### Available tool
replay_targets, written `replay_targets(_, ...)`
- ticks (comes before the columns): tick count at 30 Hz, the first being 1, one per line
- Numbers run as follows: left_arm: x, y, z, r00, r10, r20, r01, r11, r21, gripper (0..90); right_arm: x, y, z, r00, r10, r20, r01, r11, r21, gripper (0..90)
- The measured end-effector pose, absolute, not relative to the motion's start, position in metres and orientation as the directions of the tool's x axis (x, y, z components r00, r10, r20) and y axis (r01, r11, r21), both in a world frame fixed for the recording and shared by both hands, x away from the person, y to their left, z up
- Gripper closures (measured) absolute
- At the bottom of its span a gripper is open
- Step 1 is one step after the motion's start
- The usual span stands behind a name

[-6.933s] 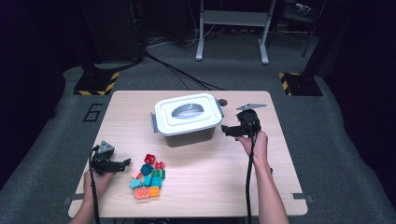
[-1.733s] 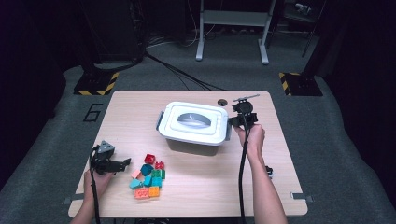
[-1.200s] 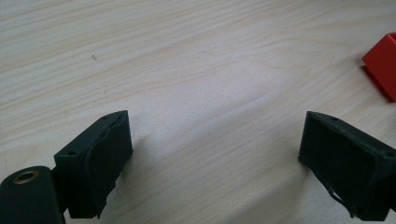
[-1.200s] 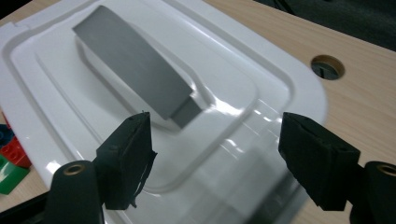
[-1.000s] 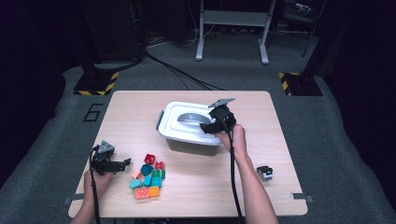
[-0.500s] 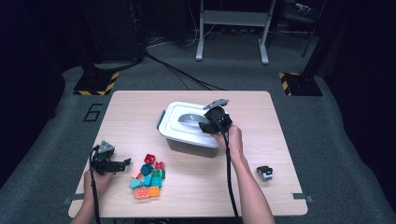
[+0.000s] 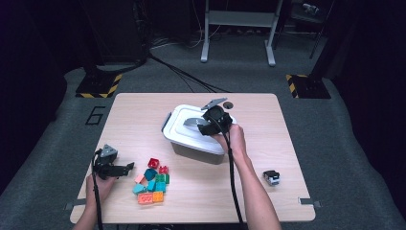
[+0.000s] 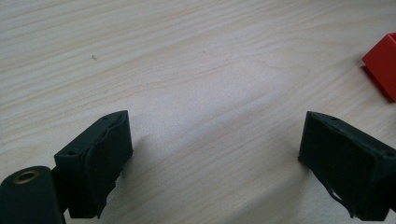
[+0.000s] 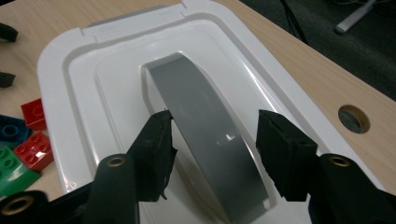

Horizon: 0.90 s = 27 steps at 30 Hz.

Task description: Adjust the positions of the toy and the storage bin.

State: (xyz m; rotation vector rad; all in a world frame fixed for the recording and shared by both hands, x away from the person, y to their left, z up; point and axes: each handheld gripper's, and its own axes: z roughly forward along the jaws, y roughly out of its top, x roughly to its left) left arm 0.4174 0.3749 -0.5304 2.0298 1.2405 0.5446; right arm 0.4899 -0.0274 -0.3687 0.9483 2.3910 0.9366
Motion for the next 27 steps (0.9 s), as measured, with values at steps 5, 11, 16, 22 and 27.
replay_targets(5,0.417,0.375,-0.53,0.456,0.89,0.0,0.602,-0.308,0.737,9.4,0.491,-0.023,-0.365,-0.729,0.675,-0.112,0.409,0.561,0.719,53.3)
replay_targets(11,0.417,0.375,-0.531,0.457,0.89,0.001,0.6,-0.309,0.737,9.4,0.486,-0.026,-0.364,-0.728,0.681,-0.074,0.431,0.539,0.724,56.6)
replay_targets(16,0.417,0.375,-0.53,0.459,0.889,0.002,0.602,-0.312,0.735,9.4,0.478,-0.023,-0.364,-0.703,0.704,-0.096,0.438,0.536,0.722,58.3)
replay_targets(22,0.417,0.375,-0.531,0.456,0.89,0.001,0.6,-0.309,0.738,9.4,0.461,-0.02,-0.366,-0.644,0.758,-0.105,0.47,0.5,0.728,62.0)
replay_targets(27,0.417,0.375,-0.53,0.457,0.889,0.0,0.603,-0.31,0.735,9.4,0.455,-0.017,-0.364,-0.62,0.779,-0.098,0.502,0.489,0.713,62.6)
